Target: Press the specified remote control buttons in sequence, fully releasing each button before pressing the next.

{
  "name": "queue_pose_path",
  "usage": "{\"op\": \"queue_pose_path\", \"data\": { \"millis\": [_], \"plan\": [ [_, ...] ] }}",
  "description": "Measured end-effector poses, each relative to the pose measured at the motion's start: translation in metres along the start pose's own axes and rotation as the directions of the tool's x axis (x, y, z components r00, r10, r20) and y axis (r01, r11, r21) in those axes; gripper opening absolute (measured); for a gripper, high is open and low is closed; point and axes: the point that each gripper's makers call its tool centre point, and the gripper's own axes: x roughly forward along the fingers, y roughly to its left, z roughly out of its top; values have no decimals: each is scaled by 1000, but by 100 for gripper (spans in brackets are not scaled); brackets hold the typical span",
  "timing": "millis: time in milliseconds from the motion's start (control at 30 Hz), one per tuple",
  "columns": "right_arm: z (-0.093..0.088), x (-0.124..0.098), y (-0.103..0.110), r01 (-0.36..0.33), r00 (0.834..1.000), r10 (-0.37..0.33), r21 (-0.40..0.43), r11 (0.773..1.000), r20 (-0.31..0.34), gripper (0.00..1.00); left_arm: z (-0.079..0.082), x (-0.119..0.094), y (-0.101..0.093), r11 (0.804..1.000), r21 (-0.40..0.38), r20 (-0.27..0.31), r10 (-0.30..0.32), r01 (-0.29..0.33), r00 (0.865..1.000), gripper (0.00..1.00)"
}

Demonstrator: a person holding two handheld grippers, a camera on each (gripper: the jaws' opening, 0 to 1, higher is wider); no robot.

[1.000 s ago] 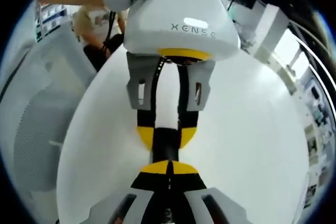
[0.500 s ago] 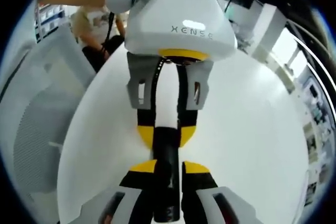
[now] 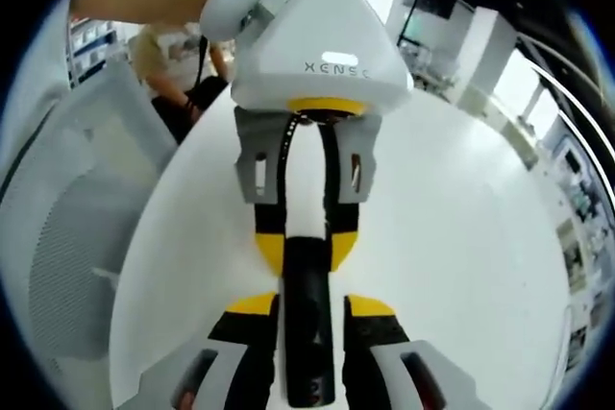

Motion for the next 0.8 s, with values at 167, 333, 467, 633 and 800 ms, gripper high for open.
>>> {"op": "queue_pose_path", "data": {
  "millis": [167,333,467,633,800],
  "plan": [
    [-1,-2,-2,5,1000,-5,11,1000,10,26,0,0,0,1000,0,0,0,0,1000,24],
    [-2,-6,-2,6,1000,-7,30,1000,27,30,0,-1,-1,1000,1,1,2,-2,1000,24],
    [-6,-7,-1,4,1000,-5,42,999,30,31,0,-1,-1,1000,2,2,3,-3,1000,24],
    [-11,-10,-1,6,999,-8,50,999,31,31,0,-1,0,1000,3,-1,3,-3,1000,24],
    [-16,-14,-2,14,999,-17,63,998,38,32,0,0,0,1000,5,-7,1,-1,1000,24]
  ]
}}
